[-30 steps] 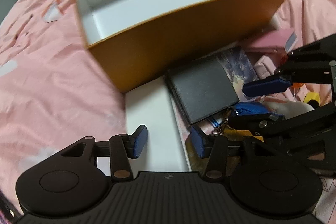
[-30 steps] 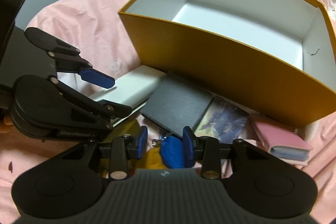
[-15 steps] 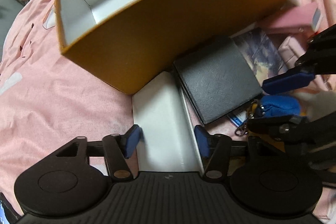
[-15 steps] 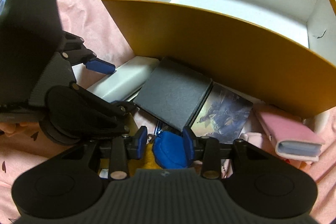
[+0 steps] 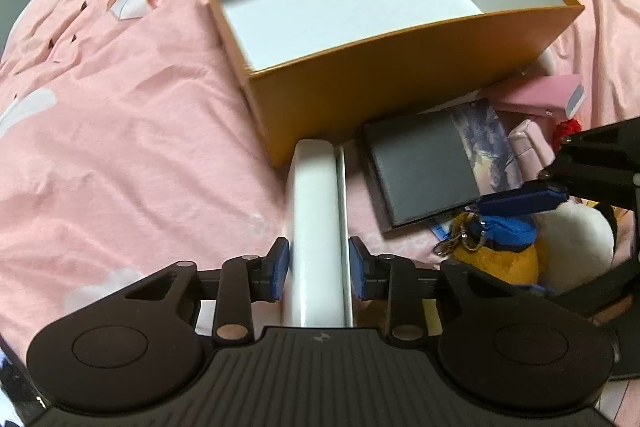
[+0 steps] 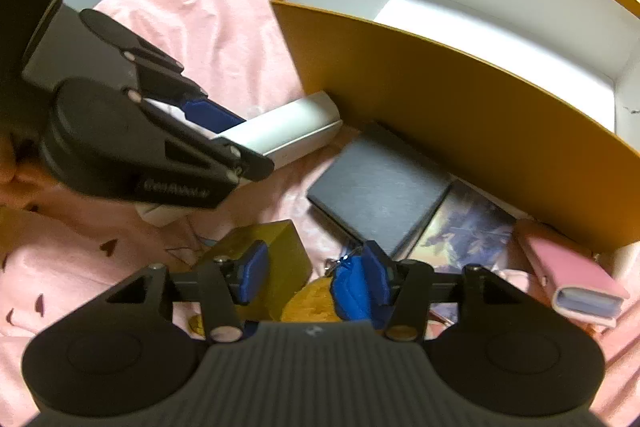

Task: Organize objects
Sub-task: 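Grasp white glasses case with left tool while right tool grasps gold box, then carry glasses case with left tool while right tool carries gold box into orange box, then open left tool to release glasses case inside box while right tool lowers gold box, then lower gold box onto box floor and open right tool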

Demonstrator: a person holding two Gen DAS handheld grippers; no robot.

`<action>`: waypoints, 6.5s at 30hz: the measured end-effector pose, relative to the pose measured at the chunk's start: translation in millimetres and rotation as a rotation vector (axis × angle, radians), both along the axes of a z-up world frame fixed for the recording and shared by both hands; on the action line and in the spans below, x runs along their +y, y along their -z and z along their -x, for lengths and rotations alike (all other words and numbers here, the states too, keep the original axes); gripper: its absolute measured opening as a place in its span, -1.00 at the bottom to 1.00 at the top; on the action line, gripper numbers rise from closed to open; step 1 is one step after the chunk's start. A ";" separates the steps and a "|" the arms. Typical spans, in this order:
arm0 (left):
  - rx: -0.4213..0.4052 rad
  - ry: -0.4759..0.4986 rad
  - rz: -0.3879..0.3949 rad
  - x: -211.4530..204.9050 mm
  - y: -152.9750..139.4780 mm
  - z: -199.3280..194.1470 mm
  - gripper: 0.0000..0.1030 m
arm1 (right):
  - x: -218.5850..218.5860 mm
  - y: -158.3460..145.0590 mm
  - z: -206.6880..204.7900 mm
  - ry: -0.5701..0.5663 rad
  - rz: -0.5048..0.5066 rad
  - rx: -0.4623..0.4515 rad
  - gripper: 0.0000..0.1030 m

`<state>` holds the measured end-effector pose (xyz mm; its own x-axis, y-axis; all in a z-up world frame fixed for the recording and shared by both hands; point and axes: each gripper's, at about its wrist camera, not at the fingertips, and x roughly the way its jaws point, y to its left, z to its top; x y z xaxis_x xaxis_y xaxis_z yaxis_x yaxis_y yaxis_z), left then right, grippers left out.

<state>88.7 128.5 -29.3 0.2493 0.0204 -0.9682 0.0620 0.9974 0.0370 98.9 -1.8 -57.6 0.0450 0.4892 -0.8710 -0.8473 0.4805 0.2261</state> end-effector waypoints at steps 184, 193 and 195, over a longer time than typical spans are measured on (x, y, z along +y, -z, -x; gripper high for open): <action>-0.529 -0.470 0.331 47.5 -22.3 -53.3 -0.63 | 79.6 28.2 -188.4 0.111 0.355 0.447 0.31; -0.543 -0.499 0.348 52.4 -23.2 -51.7 -0.63 | 108.3 21.9 -154.9 0.000 0.309 0.189 0.69; -0.552 -0.504 0.353 54.5 -23.9 -51.6 -0.63 | 114.0 26.1 -150.8 -0.009 0.299 0.187 0.68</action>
